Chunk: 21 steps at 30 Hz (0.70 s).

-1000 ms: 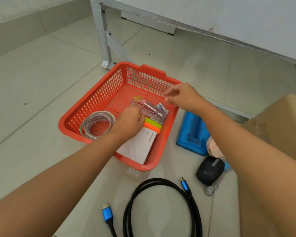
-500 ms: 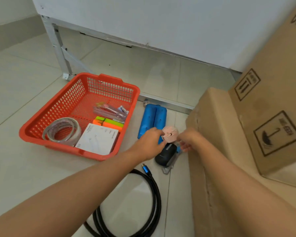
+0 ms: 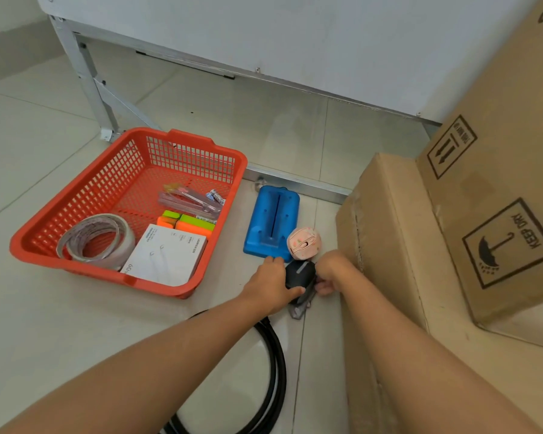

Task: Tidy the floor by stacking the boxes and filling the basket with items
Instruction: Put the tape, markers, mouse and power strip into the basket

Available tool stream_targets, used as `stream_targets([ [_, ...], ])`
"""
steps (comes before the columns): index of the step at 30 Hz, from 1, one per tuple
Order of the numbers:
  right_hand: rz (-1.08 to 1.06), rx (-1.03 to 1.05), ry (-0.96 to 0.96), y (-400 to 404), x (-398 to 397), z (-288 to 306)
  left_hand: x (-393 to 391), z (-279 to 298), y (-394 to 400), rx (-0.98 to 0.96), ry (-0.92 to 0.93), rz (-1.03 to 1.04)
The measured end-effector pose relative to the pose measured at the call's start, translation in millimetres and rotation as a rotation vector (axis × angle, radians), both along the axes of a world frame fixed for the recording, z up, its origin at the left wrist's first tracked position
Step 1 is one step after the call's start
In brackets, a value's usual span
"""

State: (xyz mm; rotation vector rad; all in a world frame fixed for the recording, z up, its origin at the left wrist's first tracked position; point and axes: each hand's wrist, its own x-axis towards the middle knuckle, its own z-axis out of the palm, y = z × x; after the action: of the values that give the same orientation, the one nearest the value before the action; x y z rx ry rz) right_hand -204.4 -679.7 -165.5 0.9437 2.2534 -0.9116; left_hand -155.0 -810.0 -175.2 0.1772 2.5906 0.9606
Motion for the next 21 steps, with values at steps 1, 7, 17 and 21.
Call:
stream_targets([
  [1, 0.019, 0.011, 0.015, 0, 1, 0, -1, -2, 2, -0.016, 0.004, -0.001],
  [7, 0.260, 0.243, 0.137, 3, 3, -1, -10, -9, 1, -0.069, 0.050, -0.071],
  [17, 0.383, 0.335, 0.137, -4, 27, -10, 0, -13, -26, -0.146, 0.101, -0.076],
  [21, 0.299, 0.338, 0.067, -13, 30, -10, 3, -9, -31, -0.145, 0.101, -0.065],
])
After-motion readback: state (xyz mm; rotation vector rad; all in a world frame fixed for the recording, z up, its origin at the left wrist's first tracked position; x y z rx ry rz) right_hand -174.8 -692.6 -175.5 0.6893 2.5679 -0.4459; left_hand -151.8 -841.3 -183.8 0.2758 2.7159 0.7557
